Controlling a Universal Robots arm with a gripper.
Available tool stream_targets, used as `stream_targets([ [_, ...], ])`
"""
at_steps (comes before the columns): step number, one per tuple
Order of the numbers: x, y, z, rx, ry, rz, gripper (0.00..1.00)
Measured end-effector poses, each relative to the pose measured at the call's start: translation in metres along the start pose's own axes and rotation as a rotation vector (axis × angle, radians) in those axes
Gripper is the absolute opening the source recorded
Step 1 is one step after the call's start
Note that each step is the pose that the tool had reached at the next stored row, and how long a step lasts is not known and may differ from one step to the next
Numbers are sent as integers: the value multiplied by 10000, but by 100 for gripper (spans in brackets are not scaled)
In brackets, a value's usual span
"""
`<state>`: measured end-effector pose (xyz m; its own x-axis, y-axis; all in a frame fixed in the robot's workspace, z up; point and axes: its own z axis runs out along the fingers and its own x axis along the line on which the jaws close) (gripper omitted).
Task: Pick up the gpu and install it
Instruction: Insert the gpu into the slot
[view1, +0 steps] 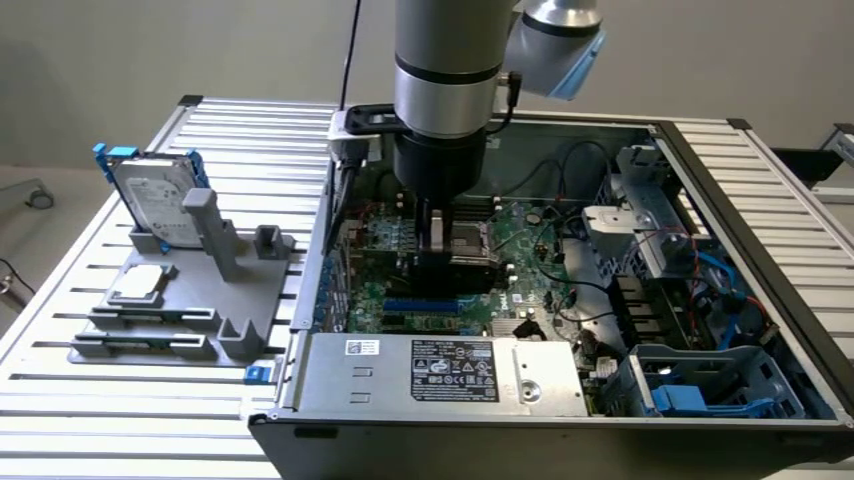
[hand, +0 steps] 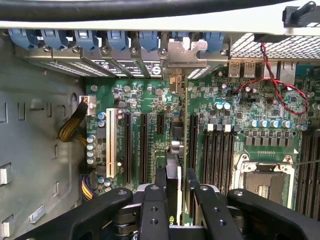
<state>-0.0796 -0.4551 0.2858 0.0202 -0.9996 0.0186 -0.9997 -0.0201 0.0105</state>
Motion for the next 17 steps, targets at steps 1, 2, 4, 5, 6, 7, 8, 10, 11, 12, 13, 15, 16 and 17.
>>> stream_targets([
  [1,0,1,0,-1,2,2,26],
  [2,-1,4,1,-2,2,3,26],
  [4,-2,14,14,1,-1,2,26],
  [5,-2,21,24,3,-2,2,26],
  [6,-2,29,35,6,-4,2,26],
  [7,-2,34,45,8,-6,2,26],
  [8,-2,34,54,9,-9,2,26],
  [10,-3,34,74,9,-15,1,26],
  [11,-3,34,84,10,-19,0,26],
  [12,-3,34,93,10,-23,1,26],
  [13,-3,34,99,10,-25,2,26],
  [15,-3,34,110,9,-25,1,26],
  [16,-3,34,118,10,-26,1,26],
  [17,-2,34,124,10,-25,1,26],
])
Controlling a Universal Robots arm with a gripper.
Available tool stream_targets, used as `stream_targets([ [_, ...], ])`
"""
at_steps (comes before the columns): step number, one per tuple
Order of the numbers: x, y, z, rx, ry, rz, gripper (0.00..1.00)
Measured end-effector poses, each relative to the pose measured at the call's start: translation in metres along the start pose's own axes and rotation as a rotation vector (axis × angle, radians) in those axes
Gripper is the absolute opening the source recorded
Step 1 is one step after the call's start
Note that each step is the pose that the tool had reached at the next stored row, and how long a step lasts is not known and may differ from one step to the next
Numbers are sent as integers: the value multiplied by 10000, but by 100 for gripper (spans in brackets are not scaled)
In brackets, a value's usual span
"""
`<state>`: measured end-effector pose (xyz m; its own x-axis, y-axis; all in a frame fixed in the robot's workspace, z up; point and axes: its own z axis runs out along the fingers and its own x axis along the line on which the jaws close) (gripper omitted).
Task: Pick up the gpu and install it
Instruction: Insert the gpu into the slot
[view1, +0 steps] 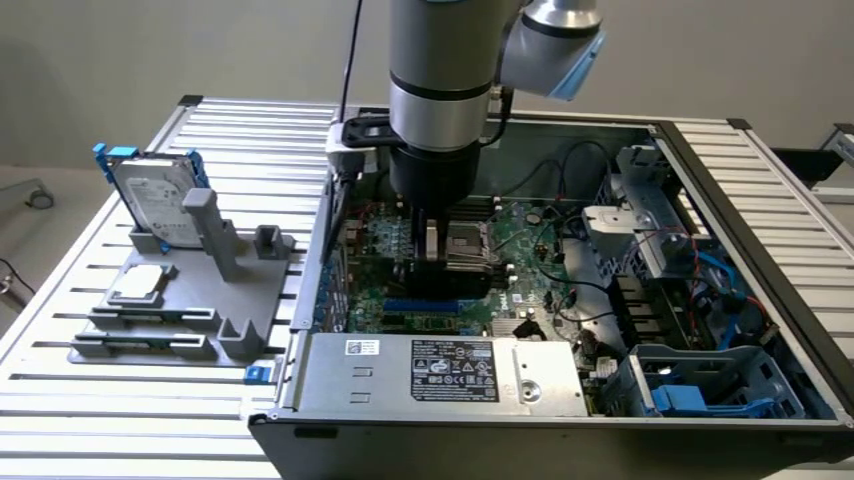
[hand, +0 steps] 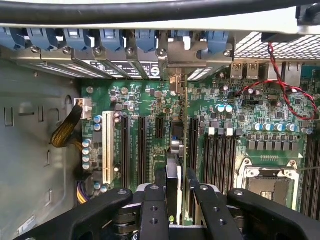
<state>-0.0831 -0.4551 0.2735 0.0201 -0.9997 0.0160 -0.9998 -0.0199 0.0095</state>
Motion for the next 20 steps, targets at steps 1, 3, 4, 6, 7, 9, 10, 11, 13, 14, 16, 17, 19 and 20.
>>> stream_targets([
  [1,1,0,8,0,-1,0,26],
  [3,3,0,23,0,-1,0,26],
  [4,4,0,30,1,-1,0,26],
  [6,6,1,39,-1,0,0,26],
  [7,7,1,43,0,0,0,26],
  [9,8,2,52,0,-1,-1,26],
  [10,9,4,55,0,0,-1,26],
  [11,9,8,58,0,0,0,26],
  [13,11,15,63,0,-1,0,26],
  [14,11,18,65,-1,0,0,26],
  [16,11,18,72,0,-1,-2,26],
  [17,11,18,77,1,-2,-2,26],
  [19,11,19,87,0,-1,-4,26],
  [20,11,19,93,0,0,-5,26],
])
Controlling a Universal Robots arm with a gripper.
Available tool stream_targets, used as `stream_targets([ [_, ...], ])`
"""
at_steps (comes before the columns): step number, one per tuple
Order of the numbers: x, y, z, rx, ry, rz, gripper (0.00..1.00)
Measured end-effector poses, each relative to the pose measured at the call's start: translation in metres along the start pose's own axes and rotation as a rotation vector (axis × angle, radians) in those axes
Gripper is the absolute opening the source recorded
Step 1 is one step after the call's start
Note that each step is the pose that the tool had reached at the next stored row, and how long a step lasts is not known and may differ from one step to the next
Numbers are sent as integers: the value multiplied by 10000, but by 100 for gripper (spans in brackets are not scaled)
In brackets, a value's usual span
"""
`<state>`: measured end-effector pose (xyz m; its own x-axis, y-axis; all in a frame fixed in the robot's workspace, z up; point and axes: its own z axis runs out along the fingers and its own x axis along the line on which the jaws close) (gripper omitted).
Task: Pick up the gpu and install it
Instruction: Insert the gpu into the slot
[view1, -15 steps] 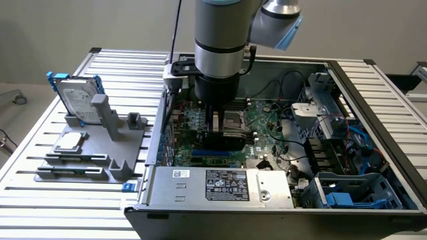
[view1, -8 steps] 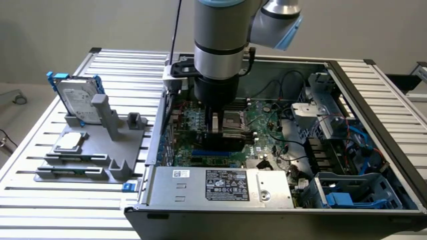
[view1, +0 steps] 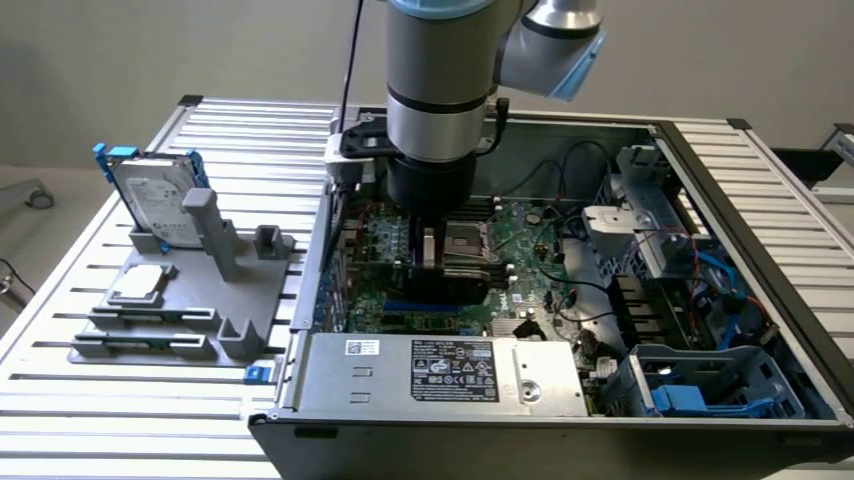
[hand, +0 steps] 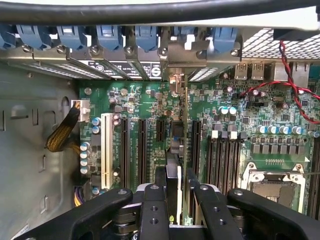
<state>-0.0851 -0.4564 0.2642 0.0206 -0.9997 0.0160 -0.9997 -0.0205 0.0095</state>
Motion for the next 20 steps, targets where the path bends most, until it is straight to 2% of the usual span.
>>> stream_targets([
  [15,0,9,56,0,-5,-27,26],
  [20,0,16,61,3,-60,-60,26],
])
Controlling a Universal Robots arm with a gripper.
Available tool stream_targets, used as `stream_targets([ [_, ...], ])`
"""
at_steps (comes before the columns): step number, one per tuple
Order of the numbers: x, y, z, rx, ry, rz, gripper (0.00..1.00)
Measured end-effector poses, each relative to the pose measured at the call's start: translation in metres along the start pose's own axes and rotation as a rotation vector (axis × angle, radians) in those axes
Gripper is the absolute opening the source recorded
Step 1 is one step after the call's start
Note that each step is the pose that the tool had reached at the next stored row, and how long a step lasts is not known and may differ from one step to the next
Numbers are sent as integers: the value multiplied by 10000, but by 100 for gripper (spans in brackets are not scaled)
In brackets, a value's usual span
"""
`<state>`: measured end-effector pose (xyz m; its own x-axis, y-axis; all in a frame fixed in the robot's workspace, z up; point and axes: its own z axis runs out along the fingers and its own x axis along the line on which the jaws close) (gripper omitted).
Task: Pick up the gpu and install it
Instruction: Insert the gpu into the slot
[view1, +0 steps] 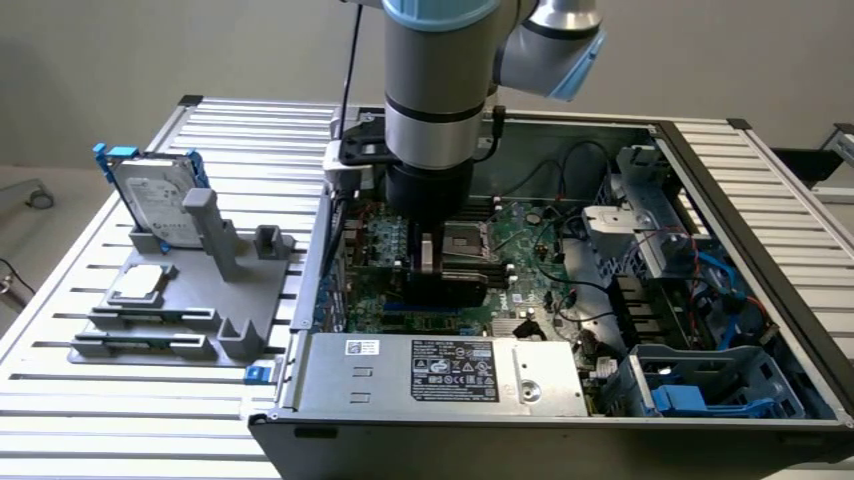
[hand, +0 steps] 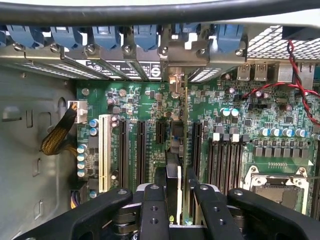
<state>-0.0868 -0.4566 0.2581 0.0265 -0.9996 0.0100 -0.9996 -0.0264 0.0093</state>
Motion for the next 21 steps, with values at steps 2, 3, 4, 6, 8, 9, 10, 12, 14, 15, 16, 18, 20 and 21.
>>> stream_targets([
  [2,0,2,1,-1,-34,-15,26],
  [3,0,2,2,0,-48,-23,26],
  [4,-1,2,3,1,-58,-33,26],
  [6,0,1,5,2,-66,-54,26],
  [8,0,1,5,2,-67,-80,26],
  [9,0,1,5,1,-66,-94,26],
  [10,0,1,7,2,-66,-118,26],
  [12,1,0,8,3,-67,-156,26],
  [14,2,-1,11,4,-69,-201,26],
  [15,3,-1,11,4,-68,-222,26],
  [16,3,-1,13,4,-69,-241,26],
  [18,5,-1,18,4,-76,-268,26],
  [20,9,-1,25,4,-97,-281,26],
  [21,11,-1,29,3,-115,-284,26],
])
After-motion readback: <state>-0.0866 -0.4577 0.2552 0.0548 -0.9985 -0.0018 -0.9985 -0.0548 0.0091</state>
